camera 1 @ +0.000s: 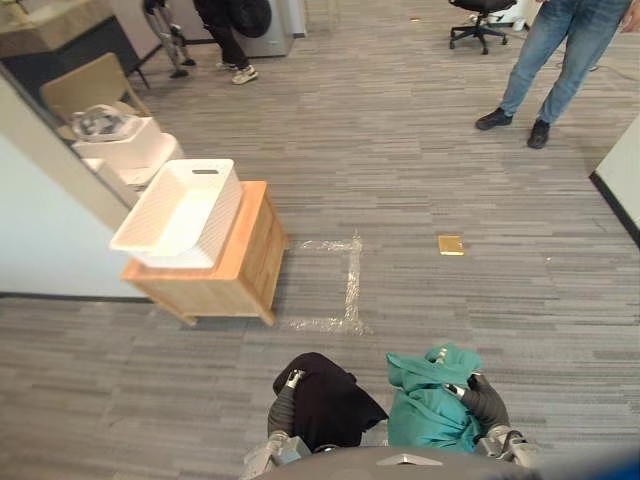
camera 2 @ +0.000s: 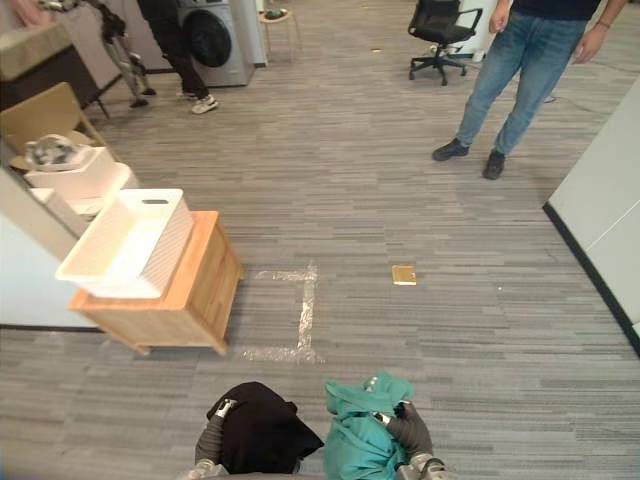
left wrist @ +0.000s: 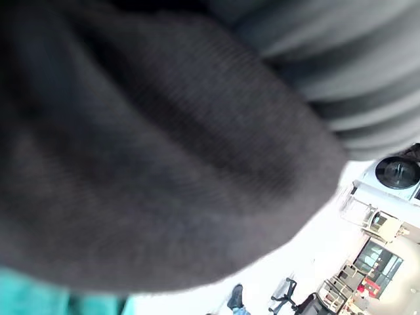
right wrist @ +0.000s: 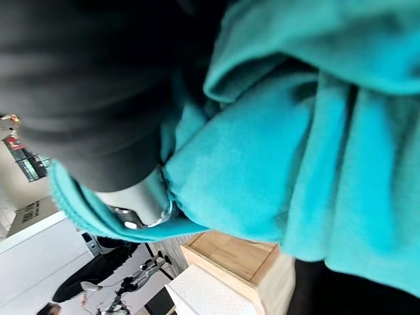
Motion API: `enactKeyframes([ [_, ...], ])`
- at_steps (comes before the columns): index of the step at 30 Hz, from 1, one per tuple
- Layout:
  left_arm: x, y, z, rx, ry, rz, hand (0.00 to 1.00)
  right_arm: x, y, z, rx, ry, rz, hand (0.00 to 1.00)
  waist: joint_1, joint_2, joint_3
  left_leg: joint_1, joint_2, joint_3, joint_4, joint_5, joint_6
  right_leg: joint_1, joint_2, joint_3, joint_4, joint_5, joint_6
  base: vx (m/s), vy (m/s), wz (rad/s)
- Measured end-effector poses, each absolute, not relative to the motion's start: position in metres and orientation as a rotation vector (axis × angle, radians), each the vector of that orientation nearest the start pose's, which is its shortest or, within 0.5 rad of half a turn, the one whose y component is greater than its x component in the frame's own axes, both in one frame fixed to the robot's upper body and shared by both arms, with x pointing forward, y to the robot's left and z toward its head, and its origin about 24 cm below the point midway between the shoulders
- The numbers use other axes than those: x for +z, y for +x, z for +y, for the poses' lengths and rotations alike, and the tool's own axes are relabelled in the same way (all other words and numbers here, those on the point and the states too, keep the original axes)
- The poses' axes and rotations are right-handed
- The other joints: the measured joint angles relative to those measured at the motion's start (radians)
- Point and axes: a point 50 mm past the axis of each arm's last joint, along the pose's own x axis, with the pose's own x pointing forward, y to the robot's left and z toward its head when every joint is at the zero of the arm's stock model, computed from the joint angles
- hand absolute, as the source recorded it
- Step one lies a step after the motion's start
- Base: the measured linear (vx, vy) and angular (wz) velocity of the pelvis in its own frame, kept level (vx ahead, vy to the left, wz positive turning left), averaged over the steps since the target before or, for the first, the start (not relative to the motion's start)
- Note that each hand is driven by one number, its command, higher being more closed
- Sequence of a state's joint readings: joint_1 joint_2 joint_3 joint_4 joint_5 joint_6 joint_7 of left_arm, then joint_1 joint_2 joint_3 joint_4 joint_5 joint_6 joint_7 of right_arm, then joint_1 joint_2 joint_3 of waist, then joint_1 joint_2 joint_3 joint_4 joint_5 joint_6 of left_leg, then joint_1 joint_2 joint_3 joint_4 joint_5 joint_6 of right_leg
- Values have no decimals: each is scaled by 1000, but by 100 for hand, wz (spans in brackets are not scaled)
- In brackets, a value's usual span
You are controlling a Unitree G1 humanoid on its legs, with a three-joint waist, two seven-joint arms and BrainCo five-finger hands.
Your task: Tidy the bed and pick cloth on bed and put in laundry
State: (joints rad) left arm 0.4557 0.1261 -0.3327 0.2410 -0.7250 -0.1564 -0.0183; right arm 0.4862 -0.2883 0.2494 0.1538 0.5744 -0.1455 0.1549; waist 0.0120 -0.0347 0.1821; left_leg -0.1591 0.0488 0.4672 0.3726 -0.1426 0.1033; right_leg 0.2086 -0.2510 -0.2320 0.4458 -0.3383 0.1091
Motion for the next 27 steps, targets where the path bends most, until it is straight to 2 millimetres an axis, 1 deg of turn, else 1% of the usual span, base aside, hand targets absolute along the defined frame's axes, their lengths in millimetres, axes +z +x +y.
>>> enactKeyframes([
  [1, -82, 112, 132, 56, -598, 575, 100, -66, 113, -170, 106, 357, 508, 100, 0, -15, 15, 56, -23, 1, -10, -28, 12, -94, -62, 5, 270, 65, 3, 474, 192, 8],
  [2, -81, 114, 134, 50, -586, 570, 100, -67, 115, -164, 112, 372, 503, 100, -5, -32, 34, 122, -38, -10, -26, -61, 7, -164, -107, 5, 480, 78, -11, 552, 188, 16],
  [3, -81, 113, 137, 49, -572, 574, 100, -68, 113, -162, 109, 382, 509, 100, -8, -31, 39, 162, -39, -18, -38, -78, 1, -197, -118, -6, 561, 73, -25, 452, 101, 19],
  [4, -82, 110, 142, 55, -554, 582, 100, -71, 111, -157, 120, 388, 526, 100, -11, -22, 42, 233, -39, -34, -74, -89, -7, -237, -119, -27, 609, 64, -46, 513, 94, 31],
  [5, -82, 109, 146, 61, -539, 582, 100, -72, 109, -155, 133, 381, 531, 100, -22, -20, 42, 289, -39, -56, -115, -94, -14, -264, -110, -49, 595, 57, -55, 334, 55, 40],
  [6, -82, 110, 148, 59, -531, 579, 100, -71, 108, -153, 135, 380, 529, 100, -25, -20, 41, 315, -38, -71, -135, -99, -20, -289, -98, -55, 570, 53, -56, 353, 14, 58],
  [7, -81, 112, 151, 57, -520, 570, 100, -71, 107, -152, 133, 386, 523, 100, -29, -19, 41, 348, -35, -98, -157, -111, -26, -336, -68, -60, 490, 48, -48, 370, -41, 71],
  [8, -81, 114, 151, 70, -515, 571, 100, -71, 106, -151, 135, 390, 520, 100, -33, -14, 43, 383, -30, -133, -182, -117, -36, -380, -24, -54, 342, 51, -42, 534, -85, 76],
  [10, -81, 114, 151, 72, -515, 578, 100, -70, 106, -150, 133, 393, 515, 100, -45, -5, 43, 405, -17, -172, -202, -123, -49, -406, 20, -47, 147, 94, -34, 368, -112, 79],
  [11, -82, 112, 150, 68, -514, 590, 100, -70, 106, -148, 133, 400, 511, 100, -54, -1, 43, 422, -8, -214, -219, -132, -64, -414, 60, -22, -60, 186, -23, 424, -194, 104],
  [12, -83, 109, 148, 62, -513, 602, 100, -70, 105, -147, 131, 406, 508, 100, -56, -4, 44, 447, -10, -246, -232, -143, -84, -421, 75, 18, -213, 272, 1, 529, -253, 104],
  [13, -84, 107, 147, 62, -512, 609, 100, -70, 104, -146, 131, 408, 509, 100, -54, -10, 44, 459, -13, -266, -232, -155, -98, -429, 73, 47, -266, 309, 12, 498, -275, 101],
  [14, -86, 100, 148, 66, -507, 629, 100, -71, 103, -143, 144, 412, 515, 100, -52, -25, 40, 489, -23, -307, -228, -187, -125, -437, 69, 105, -303, 329, 28, 528, -328, 74],
  [15, -86, 98, 149, 68, -504, 634, 100, -71, 101, -142, 145, 414, 521, 100, -52, -28, 38, 497, -25, -319, -227, -197, -132, -437, 68, 118, -304, 335, 26, 621, -388, 108],
  [16, -93, 89, 144, 73, -512, 677, 100, -72, 99, -146, 144, 398, 530, 100, -52, 16, 30, 525, 26, -368, -214, -241, -154, -433, 111, 143, -215, 422, 3, 512, -334, 83],
  [17, -94, 86, 140, 66, -518, 688, 100, -72, 100, -149, 142, 385, 526, 100, -52, 50, 21, 524, 54, -378, -208, -246, -155, -434, 132, 137, -193, 418, -22, 485, -317, 92],
  [18, -95, 82, 133, 50, -536, 699, 100, -70, 106, -154, 152, 362, 512, 100, -43, 100, 16, 518, 86, -381, -174, -226, -137, -433, 152, 114, -155, 377, -69, 377, -267, 50],
  [19, -95, 79, 131, 57, -547, 700, 100, -68, 112, -156, 162, 340, 500, 100, -42, 110, 16, 479, 94, -385, -100, -195, -122, -433, 143, 97, -128, 346, -80, 434, -364, 61],
  [20, -95, 79, 130, 70, -559, 686, 100, -66, 118, -158, 168, 325, 484, 100, -47, 119, 20, 407, 105, -392, 53, -149, -110, -410, 137, 65, -115, 305, -92, 394, -376, 69],
  [21, -94, 80, 129, 79, -575, 674, 100, -65, 119, -158, 178, 311, 481, 100, -50, 133, 27, 345, 140, -388, 209, -90, -119, -360, 138, 37, -132, 280, -97, 451, -379, 76],
  [22, -93, 80, 129, 87, -589, 668, 100, -65, 119, -157, 185, 308, 483, 100, -50, 141, 32, 296, 176, -379, 318, -22, -121, -310, 146, 10, -153, 264, -102, 372, -255, 77],
  [23, -93, 81, 128, 90, -597, 665, 100, -66, 117, -157, 194, 309, 494, 100, -52, 143, 34, 228, 238, -327, 479, 12, -129, -238, 155, -32, -189, 245, -113, 352, -210, 81],
  [24, -92, 82, 127, 87, -600, 661, 100, -66, 118, -157, 197, 304, 495, 100, -50, 139, 35, 174, 274, -266, 576, -2, -111, -182, 157, -64, -222, 234, -118, 262, -184, 82],
  [25, -91, 82, 127, 84, -603, 656, 100, -66, 118, -158, 198, 298, 496, 100, -50, 137, 35, 137, 289, -221, 617, -19, -100, -144, 157, -88, -248, 226, -117, 367, -244, 76],
  [26, -90, 84, 126, 80, -610, 651, 100, -66, 118, -158, 201, 293, 498, 100, -46, 135, 35, 89, 285, -162, 623, -51, -94, -106, 157, -116, -280, 220, -117, 289, -169, 56],
  [27, -90, 84, 126, 80, -616, 649, 100, -65, 119, -158, 204, 293, 498, 100, -45, 135, 35, 67, 277, -134, 604, -68, -93, -94, 157, -127, -295, 219, -118, 329, -150, 51],
])
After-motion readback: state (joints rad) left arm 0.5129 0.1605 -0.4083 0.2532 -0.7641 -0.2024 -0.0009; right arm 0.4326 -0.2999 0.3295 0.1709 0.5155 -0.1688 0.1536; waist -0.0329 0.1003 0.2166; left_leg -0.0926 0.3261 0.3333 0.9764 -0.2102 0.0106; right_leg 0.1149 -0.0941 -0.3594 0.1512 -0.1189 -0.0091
